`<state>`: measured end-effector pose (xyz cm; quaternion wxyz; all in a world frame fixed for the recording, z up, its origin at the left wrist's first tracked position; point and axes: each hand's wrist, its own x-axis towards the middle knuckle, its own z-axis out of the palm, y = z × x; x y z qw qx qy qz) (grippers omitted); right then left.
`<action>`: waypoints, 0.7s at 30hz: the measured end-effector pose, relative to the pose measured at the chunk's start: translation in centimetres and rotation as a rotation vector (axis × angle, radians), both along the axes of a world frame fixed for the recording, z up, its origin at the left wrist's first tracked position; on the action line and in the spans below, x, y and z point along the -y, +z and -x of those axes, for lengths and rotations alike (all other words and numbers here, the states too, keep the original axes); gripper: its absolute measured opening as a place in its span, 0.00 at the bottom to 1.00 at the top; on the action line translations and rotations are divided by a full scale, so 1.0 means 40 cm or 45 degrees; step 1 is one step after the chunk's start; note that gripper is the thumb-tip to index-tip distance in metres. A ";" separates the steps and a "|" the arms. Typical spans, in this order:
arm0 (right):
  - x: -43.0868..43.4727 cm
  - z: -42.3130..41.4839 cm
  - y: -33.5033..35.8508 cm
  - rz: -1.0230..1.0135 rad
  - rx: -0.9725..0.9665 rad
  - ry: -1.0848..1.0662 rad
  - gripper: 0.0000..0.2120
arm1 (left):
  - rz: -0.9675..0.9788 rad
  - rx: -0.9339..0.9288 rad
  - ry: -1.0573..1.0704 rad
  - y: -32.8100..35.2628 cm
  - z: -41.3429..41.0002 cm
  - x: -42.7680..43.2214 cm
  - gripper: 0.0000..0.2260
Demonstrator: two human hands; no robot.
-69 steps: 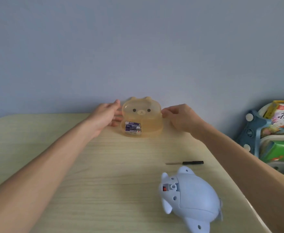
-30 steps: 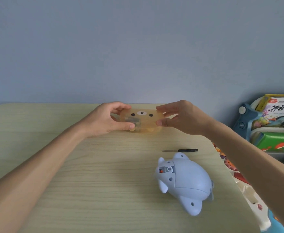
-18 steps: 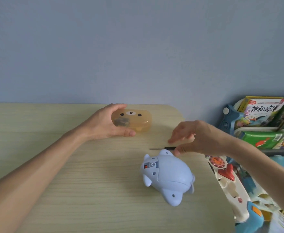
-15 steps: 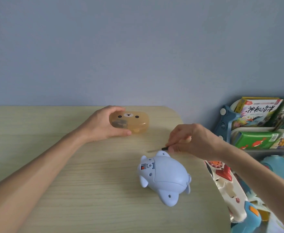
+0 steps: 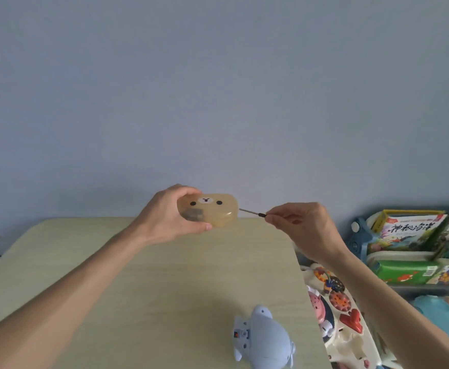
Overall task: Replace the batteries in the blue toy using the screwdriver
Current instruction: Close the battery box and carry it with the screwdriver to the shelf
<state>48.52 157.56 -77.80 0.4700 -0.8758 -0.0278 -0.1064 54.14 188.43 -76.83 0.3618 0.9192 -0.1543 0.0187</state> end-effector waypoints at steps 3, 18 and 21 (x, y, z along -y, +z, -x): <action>-0.032 0.006 0.245 -0.062 0.033 -0.046 0.03 | 0.025 0.019 0.011 0.251 0.009 -0.020 0.35; -0.072 0.228 1.762 -0.099 0.242 -0.224 0.04 | 0.116 0.112 -0.048 1.777 0.213 -0.074 0.35; -0.061 0.275 1.875 -0.107 0.279 -0.251 0.04 | 0.167 0.131 -0.039 1.883 0.265 -0.075 0.36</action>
